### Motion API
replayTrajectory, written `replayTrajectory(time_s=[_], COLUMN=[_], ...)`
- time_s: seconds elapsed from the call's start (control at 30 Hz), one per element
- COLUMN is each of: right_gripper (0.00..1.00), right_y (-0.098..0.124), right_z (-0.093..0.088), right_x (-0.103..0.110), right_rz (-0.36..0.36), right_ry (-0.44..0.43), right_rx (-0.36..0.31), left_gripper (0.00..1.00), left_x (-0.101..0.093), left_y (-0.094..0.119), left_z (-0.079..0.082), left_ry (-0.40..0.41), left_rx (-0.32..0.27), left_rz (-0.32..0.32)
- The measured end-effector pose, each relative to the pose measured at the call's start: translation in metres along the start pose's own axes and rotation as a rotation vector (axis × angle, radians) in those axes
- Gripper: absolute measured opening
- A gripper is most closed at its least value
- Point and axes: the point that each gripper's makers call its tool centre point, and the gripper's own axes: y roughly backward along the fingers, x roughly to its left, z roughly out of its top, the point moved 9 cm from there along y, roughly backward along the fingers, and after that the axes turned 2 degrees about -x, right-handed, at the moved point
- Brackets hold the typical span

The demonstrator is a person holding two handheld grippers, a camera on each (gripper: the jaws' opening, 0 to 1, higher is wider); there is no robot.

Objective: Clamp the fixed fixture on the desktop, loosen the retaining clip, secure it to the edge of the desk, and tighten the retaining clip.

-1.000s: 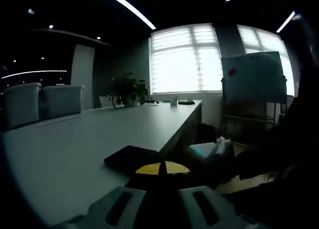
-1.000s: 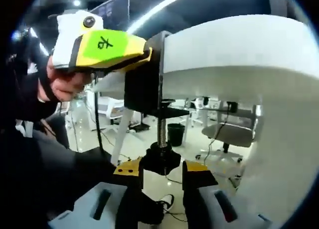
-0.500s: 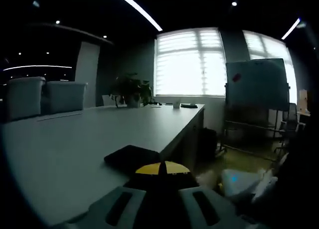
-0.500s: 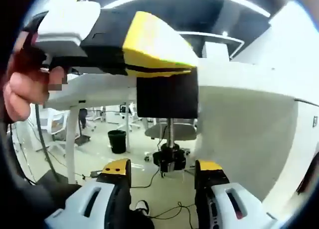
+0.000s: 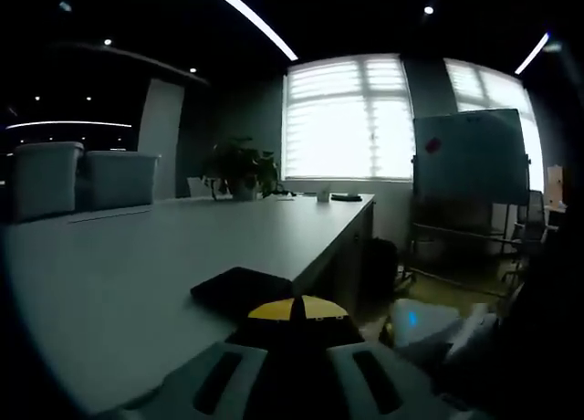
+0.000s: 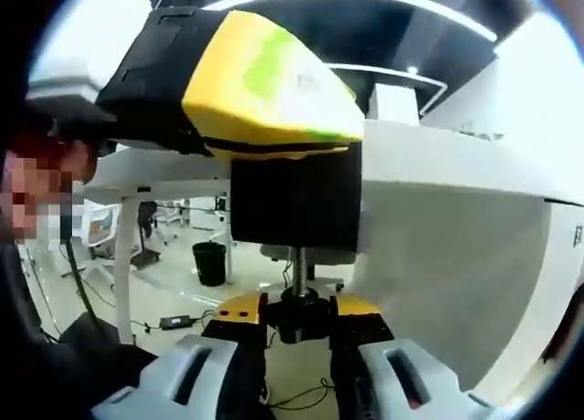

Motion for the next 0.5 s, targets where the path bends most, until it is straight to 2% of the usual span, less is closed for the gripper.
replayTrajectory(time_s=[0.07, 0.23, 0.37, 0.4, 0.43, 0.5], right_gripper=[0.24, 0.24, 0.24, 0.24, 0.24, 0.24], right_y=[0.000, -0.005, -0.010, -0.011, -0.013, -0.015], right_z=[0.001, 0.004, 0.003, 0.002, 0.003, 0.002], right_x=[-0.004, -0.017, -0.029, -0.030, -0.033, -0.035], right_rz=[0.048, 0.263, 0.473, 0.513, 0.547, 0.623], right_ry=[0.020, 0.079, 0.064, 0.041, 0.060, 0.041], right_rx=[0.004, 0.026, 0.005, 0.005, -0.002, -0.003], left_gripper=[0.01, 0.01, 0.01, 0.01, 0.01, 0.01], left_x=[0.000, 0.001, 0.000, 0.001, 0.002, 0.002], left_y=[0.000, 0.000, 0.000, 0.000, 0.000, 0.000], left_z=[0.000, -0.001, -0.001, -0.001, -0.001, -0.001], left_ry=[0.012, 0.029, 0.017, 0.015, 0.014, 0.010], left_rx=[-0.008, -0.019, -0.019, -0.018, -0.019, -0.016], left_rz=[0.002, 0.005, 0.011, 0.012, 0.012, 0.007])
